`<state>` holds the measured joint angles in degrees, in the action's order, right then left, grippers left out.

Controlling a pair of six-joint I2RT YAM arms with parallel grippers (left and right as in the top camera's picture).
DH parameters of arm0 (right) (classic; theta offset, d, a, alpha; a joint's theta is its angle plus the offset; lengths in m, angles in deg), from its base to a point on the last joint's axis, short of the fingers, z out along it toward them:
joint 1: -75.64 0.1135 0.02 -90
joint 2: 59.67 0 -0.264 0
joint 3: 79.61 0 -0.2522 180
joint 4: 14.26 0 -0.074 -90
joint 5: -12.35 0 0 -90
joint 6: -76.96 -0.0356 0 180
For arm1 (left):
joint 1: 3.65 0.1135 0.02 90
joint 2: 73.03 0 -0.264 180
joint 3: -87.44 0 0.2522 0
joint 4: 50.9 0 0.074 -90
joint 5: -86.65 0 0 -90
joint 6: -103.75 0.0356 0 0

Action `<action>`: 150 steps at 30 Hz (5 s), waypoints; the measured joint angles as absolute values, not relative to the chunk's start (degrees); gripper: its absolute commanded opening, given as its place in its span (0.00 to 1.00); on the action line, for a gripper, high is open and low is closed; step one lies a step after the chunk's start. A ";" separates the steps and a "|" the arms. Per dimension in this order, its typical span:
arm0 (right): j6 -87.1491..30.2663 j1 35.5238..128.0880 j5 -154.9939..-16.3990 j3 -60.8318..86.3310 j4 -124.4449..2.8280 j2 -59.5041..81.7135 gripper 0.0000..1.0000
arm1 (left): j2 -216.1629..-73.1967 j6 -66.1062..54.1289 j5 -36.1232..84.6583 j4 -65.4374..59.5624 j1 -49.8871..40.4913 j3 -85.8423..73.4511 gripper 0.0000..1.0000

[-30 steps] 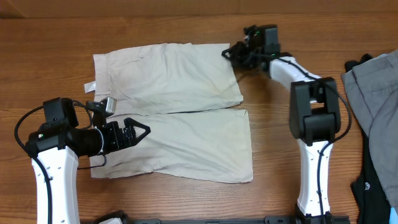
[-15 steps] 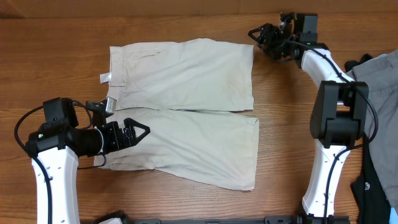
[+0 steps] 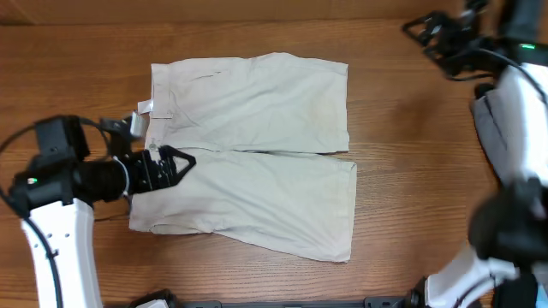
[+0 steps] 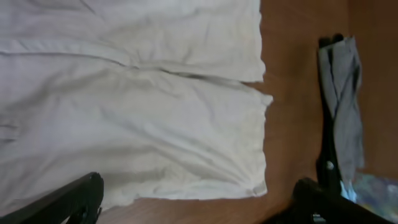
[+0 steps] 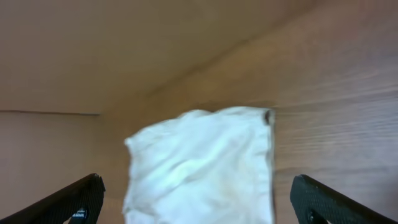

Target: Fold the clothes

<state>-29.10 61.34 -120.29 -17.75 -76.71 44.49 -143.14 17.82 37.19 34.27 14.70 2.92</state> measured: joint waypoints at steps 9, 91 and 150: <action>-27.94 61.12 -114.89 -18.74 -95.27 22.46 1.00 | -139.82 9.98 22.65 45.99 14.70 -7.09 1.00; -49.80 81.75 -115.04 61.70 -74.50 16.56 0.36 | -163.95 -4.67 16.88 3.26 35.44 28.64 0.91; -46.21 81.79 -109.53 48.93 -89.15 6.70 0.04 | -163.66 -1.45 16.62 10.06 35.35 32.93 0.04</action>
